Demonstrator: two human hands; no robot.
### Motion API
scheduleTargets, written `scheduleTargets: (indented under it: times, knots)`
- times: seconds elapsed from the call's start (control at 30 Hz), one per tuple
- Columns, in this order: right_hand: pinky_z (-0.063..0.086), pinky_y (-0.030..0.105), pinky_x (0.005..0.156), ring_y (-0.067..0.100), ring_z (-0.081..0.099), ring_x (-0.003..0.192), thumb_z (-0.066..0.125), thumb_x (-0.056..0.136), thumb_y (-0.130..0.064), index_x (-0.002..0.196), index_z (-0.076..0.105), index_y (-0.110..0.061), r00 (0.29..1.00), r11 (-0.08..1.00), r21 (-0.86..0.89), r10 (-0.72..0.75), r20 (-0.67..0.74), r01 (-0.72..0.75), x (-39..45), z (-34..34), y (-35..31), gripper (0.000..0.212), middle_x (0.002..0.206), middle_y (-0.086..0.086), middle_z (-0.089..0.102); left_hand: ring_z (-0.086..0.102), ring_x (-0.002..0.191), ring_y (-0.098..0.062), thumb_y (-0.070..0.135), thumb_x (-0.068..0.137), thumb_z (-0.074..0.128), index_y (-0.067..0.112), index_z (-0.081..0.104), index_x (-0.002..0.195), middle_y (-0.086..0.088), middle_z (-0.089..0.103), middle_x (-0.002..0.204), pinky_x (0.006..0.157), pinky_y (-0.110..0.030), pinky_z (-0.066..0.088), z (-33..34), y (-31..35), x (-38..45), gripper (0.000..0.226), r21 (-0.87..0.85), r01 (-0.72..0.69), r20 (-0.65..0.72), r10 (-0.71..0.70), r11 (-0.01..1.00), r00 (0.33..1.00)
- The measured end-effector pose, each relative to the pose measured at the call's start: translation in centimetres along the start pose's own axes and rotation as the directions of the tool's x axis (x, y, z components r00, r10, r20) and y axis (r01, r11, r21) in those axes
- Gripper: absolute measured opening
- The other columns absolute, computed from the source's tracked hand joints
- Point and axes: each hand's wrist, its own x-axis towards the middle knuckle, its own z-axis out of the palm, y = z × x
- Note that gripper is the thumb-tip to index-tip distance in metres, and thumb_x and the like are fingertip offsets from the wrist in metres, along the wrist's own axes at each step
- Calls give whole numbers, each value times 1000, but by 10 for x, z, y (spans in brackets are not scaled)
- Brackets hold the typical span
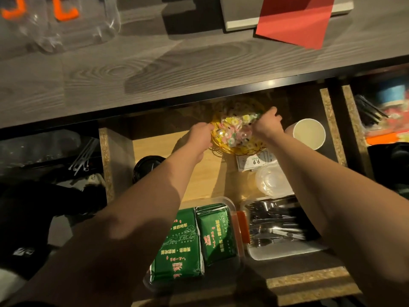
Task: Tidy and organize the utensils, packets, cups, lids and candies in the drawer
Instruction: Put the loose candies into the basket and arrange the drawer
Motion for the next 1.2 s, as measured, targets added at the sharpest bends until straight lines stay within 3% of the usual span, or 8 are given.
scheduleTargets:
  times: [0.13,0.3,0.47,0.67,0.83,0.97,1.1,1.2]
  knots:
    - [39,44,108,42,41,134,56,98,-19,152,11,-2,999,998,39,-41,-7,41,1,-1,2,72,153,25,29,66,105,-23,15,101,51,17,55,134,-7,64,118,88,-37,59,-1,-3,-1,33,-36,-49,0,49,998,999]
    - [46,40,100,36,53,126,49,102,-24,151,14,3,986,975,166,-157,59,145,-18,13,-3,66,142,24,48,68,96,-23,24,94,57,24,62,106,-6,69,103,89,-46,59,-32,-7,6,12,5,-86,-141,86,996,986]
    - [49,30,86,30,54,125,54,100,-25,152,18,-4,964,933,329,-208,165,145,-44,40,-22,66,145,18,46,57,81,-17,21,97,56,22,54,88,-4,59,90,84,-41,52,-76,-10,2,9,19,-103,-233,104,995,967]
    - [53,34,90,30,56,123,54,100,-28,151,22,-9,911,919,354,-286,297,173,-59,67,-38,63,144,12,49,44,76,-10,25,98,54,11,52,126,0,51,94,76,-31,41,-109,-20,12,32,135,-85,-294,122,987,948]
    - [52,37,97,28,55,126,55,99,-32,152,26,-12,909,920,319,-319,270,228,-62,59,-27,64,145,11,48,51,97,-9,23,102,49,11,33,153,0,49,126,74,-23,41,-107,-18,1,55,155,-85,-260,124,984,958]
    - [50,30,92,25,57,122,55,99,-31,144,42,-14,925,917,269,-345,158,296,-69,39,-2,50,142,10,53,37,142,-28,27,100,52,12,30,155,-9,33,158,113,-39,34,-90,-17,-19,61,431,-200,-242,326,880,914]
    - [48,26,85,20,60,111,54,100,-28,130,55,-14,903,909,117,-413,119,400,-76,11,30,33,128,6,61,46,131,-20,22,98,58,21,54,136,-1,48,141,107,-37,41,-57,-21,-40,38,529,-437,-122,574,728,809]
    - [48,27,82,20,62,104,56,98,-28,126,59,-14,837,847,-88,-493,238,524,-80,-2,54,31,121,5,66,54,115,-13,20,97,60,24,66,117,6,58,123,100,-33,45,-30,-30,-47,22,558,-582,130,629,592,766]
